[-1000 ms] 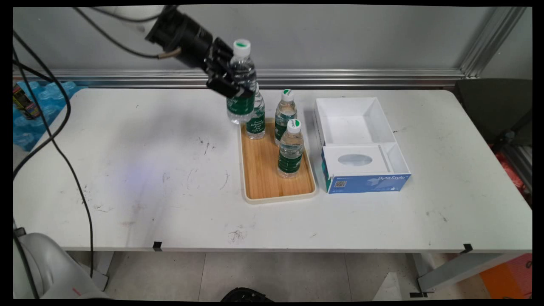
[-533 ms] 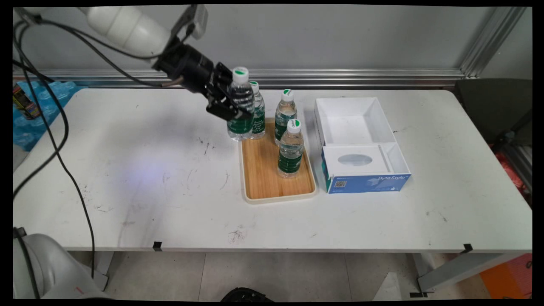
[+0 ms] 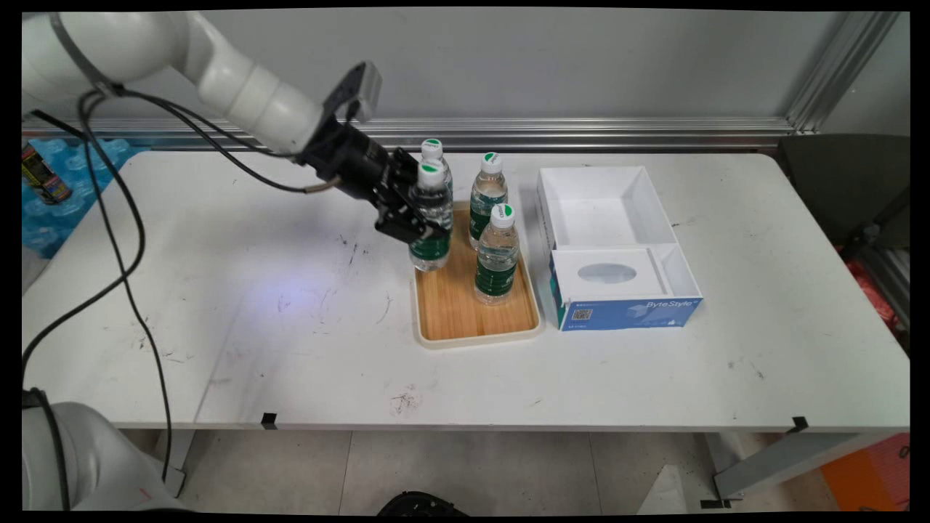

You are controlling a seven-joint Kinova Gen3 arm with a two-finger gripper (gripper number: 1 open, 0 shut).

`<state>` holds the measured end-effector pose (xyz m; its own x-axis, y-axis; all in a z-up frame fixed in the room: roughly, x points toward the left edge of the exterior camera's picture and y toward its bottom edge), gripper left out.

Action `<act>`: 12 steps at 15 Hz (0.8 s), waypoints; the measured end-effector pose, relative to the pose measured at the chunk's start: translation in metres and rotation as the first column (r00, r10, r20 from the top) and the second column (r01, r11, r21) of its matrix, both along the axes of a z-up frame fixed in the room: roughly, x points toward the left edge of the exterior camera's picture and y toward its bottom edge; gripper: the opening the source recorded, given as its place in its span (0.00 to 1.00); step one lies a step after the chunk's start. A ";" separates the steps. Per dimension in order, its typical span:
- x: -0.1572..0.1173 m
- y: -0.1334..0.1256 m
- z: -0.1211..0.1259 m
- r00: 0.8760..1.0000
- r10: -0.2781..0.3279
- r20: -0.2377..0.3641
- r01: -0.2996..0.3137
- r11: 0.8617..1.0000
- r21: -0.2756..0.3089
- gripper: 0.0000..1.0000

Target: Place the picked object on the tray

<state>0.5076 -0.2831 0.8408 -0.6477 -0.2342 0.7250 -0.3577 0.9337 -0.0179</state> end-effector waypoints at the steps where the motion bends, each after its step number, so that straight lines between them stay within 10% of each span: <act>1: -0.002 -0.001 -0.004 1.000 -0.002 -0.004 0.002 1.000 0.001 0.00; 12: -0.018 -0.004 -0.055 0.999 -0.018 -0.031 0.020 0.999 0.033 0.00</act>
